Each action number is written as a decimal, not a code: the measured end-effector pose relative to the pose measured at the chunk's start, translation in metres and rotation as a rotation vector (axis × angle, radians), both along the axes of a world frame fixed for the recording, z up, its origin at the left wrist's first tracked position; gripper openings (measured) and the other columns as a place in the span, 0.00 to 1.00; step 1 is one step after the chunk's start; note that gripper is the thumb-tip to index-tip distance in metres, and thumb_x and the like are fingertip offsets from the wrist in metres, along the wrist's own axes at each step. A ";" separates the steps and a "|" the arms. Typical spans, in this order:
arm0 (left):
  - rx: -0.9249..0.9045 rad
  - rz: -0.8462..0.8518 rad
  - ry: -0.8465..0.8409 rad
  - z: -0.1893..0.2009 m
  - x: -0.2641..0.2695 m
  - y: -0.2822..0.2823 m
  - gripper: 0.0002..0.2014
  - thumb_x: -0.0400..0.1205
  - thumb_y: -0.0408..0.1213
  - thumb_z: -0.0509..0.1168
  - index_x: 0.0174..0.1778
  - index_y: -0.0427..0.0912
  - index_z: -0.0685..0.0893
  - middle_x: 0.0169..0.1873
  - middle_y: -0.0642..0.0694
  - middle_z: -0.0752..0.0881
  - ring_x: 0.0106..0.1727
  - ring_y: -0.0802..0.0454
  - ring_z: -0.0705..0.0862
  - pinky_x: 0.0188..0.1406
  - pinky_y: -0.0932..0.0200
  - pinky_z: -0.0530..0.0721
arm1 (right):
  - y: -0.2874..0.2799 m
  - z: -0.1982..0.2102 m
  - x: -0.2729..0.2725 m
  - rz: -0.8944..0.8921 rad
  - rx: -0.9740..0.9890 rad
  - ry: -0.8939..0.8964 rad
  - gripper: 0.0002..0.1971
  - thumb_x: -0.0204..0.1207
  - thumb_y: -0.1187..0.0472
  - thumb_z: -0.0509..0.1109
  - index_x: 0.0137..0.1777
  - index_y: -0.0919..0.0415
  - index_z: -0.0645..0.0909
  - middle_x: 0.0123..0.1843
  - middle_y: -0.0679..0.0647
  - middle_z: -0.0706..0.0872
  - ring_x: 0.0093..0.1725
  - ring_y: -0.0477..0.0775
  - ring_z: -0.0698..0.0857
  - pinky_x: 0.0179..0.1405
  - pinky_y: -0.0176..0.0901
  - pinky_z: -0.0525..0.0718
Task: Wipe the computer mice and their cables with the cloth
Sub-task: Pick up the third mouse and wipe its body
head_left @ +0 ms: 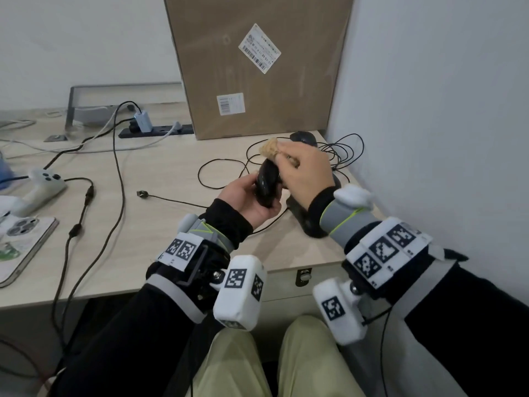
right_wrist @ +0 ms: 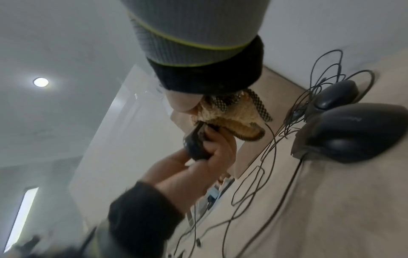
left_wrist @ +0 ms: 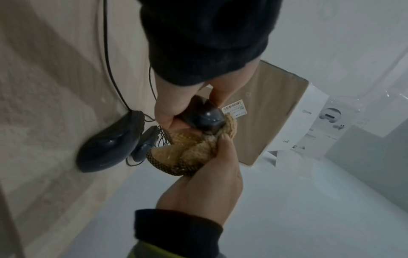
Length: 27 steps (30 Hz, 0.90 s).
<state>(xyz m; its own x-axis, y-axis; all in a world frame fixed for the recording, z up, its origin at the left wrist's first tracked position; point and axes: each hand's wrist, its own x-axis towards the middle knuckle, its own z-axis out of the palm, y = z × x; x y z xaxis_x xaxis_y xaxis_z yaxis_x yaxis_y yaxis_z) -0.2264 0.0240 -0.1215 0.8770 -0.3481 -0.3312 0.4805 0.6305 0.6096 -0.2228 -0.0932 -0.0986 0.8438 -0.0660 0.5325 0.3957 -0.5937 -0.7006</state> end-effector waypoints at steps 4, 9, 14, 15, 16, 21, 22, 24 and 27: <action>0.020 0.045 -0.021 0.000 -0.003 0.005 0.05 0.84 0.37 0.58 0.45 0.40 0.76 0.36 0.42 0.84 0.41 0.48 0.82 0.38 0.54 0.78 | -0.017 0.009 0.014 -0.065 0.013 0.164 0.12 0.77 0.63 0.65 0.52 0.68 0.87 0.50 0.64 0.90 0.53 0.62 0.84 0.55 0.46 0.77; -0.011 0.059 -0.075 0.005 -0.005 0.005 0.06 0.85 0.36 0.58 0.48 0.39 0.79 0.36 0.41 0.87 0.42 0.47 0.83 0.46 0.50 0.82 | -0.013 0.010 0.001 0.028 0.092 0.107 0.12 0.77 0.62 0.67 0.57 0.60 0.87 0.53 0.57 0.90 0.54 0.52 0.86 0.55 0.33 0.78; -0.058 0.060 -0.044 0.007 -0.002 0.001 0.13 0.85 0.44 0.55 0.51 0.39 0.80 0.43 0.39 0.87 0.47 0.44 0.84 0.52 0.47 0.81 | -0.004 0.001 -0.002 0.067 -0.074 0.074 0.14 0.75 0.64 0.68 0.60 0.61 0.85 0.61 0.56 0.87 0.63 0.53 0.82 0.66 0.35 0.72; -0.057 0.074 -0.029 0.007 0.000 0.001 0.15 0.86 0.45 0.53 0.52 0.39 0.80 0.45 0.39 0.86 0.48 0.43 0.84 0.53 0.46 0.80 | -0.003 -0.002 -0.005 0.076 -0.093 0.056 0.14 0.74 0.65 0.69 0.59 0.62 0.86 0.60 0.58 0.88 0.63 0.55 0.82 0.67 0.37 0.72; -0.052 0.080 -0.023 0.007 0.003 0.001 0.16 0.86 0.45 0.51 0.52 0.40 0.80 0.45 0.39 0.87 0.47 0.43 0.84 0.52 0.46 0.79 | -0.002 -0.006 -0.009 0.095 -0.113 0.028 0.14 0.73 0.66 0.69 0.58 0.63 0.86 0.59 0.59 0.88 0.62 0.58 0.83 0.66 0.38 0.72; -0.110 0.071 0.005 0.005 0.007 -0.003 0.22 0.88 0.42 0.45 0.46 0.32 0.80 0.30 0.35 0.88 0.30 0.44 0.90 0.34 0.53 0.89 | 0.008 -0.031 -0.026 0.228 -0.414 -0.194 0.14 0.65 0.69 0.69 0.50 0.63 0.89 0.53 0.59 0.89 0.50 0.68 0.83 0.54 0.42 0.70; -0.118 0.072 0.000 0.006 0.007 -0.003 0.21 0.88 0.41 0.45 0.45 0.31 0.80 0.30 0.35 0.88 0.30 0.44 0.90 0.31 0.54 0.89 | 0.009 -0.032 -0.025 0.234 -0.417 -0.221 0.14 0.65 0.71 0.68 0.49 0.64 0.89 0.52 0.60 0.89 0.49 0.69 0.83 0.53 0.41 0.69; -0.103 0.070 -0.030 0.007 0.007 -0.004 0.19 0.87 0.38 0.46 0.43 0.33 0.80 0.28 0.37 0.88 0.30 0.45 0.89 0.30 0.55 0.89 | 0.008 -0.028 -0.019 0.213 -0.355 -0.252 0.14 0.66 0.72 0.67 0.49 0.65 0.89 0.51 0.60 0.90 0.48 0.69 0.84 0.53 0.41 0.69; 0.052 0.022 -0.051 0.001 0.003 -0.005 0.14 0.86 0.39 0.49 0.45 0.41 0.79 0.34 0.42 0.88 0.39 0.46 0.86 0.40 0.54 0.85 | 0.001 -0.019 -0.005 0.125 -0.275 -0.208 0.14 0.69 0.70 0.66 0.51 0.63 0.88 0.49 0.60 0.90 0.49 0.67 0.85 0.54 0.45 0.71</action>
<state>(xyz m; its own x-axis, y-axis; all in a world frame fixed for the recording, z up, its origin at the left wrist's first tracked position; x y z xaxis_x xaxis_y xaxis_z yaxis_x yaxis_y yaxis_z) -0.2238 0.0189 -0.1207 0.9005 -0.3119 -0.3030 0.4343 0.6073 0.6653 -0.2283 -0.0921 -0.1179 0.7080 0.1998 0.6774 0.5942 -0.6869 -0.4184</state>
